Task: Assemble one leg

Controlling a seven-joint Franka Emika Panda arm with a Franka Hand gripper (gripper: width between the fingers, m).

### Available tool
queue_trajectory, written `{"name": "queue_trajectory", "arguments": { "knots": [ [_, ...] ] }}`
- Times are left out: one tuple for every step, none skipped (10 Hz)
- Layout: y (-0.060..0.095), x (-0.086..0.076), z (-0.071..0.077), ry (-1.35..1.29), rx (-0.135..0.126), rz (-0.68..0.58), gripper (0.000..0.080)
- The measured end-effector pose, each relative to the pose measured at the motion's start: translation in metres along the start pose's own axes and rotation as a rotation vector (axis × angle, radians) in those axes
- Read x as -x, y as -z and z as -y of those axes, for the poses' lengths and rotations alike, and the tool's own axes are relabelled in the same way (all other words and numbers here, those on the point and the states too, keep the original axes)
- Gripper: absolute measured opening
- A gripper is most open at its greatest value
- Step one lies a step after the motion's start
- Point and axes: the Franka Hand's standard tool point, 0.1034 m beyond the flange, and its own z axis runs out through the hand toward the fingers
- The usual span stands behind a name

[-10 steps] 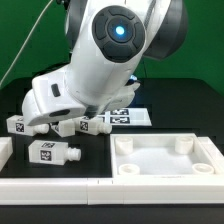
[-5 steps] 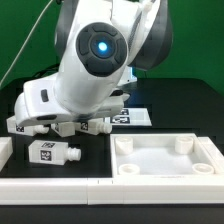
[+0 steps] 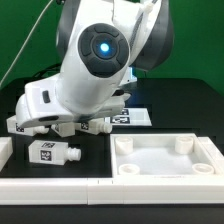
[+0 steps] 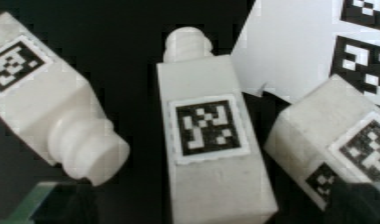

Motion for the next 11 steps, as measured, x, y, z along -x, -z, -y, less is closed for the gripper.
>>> {"name": "queue_trajectory", "arguments": {
  "knots": [
    [-0.005, 0.000, 0.000, 0.003, -0.001, 0.003, 0.0649],
    [-0.010, -0.001, -0.001, 0.002, -0.002, -0.002, 0.0649],
    [-0.013, -0.001, 0.000, 0.002, -0.004, 0.002, 0.0649],
    [-0.013, -0.001, 0.000, 0.003, -0.003, 0.003, 0.0649],
    [-0.013, -0.001, 0.000, 0.003, -0.003, 0.003, 0.0649],
    [-0.013, -0.001, 0.000, 0.003, -0.003, 0.003, 0.0522],
    [-0.013, -0.001, 0.000, 0.003, -0.003, 0.003, 0.0387],
    [-0.013, -0.001, 0.000, 0.003, -0.003, 0.003, 0.0387],
    [-0.013, -0.001, 0.000, 0.003, -0.003, 0.003, 0.0284],
    [-0.011, 0.000, 0.001, 0.007, -0.006, 0.006, 0.0284],
    [0.005, 0.003, 0.002, 0.016, -0.027, 0.018, 0.0284]
  ]
}}
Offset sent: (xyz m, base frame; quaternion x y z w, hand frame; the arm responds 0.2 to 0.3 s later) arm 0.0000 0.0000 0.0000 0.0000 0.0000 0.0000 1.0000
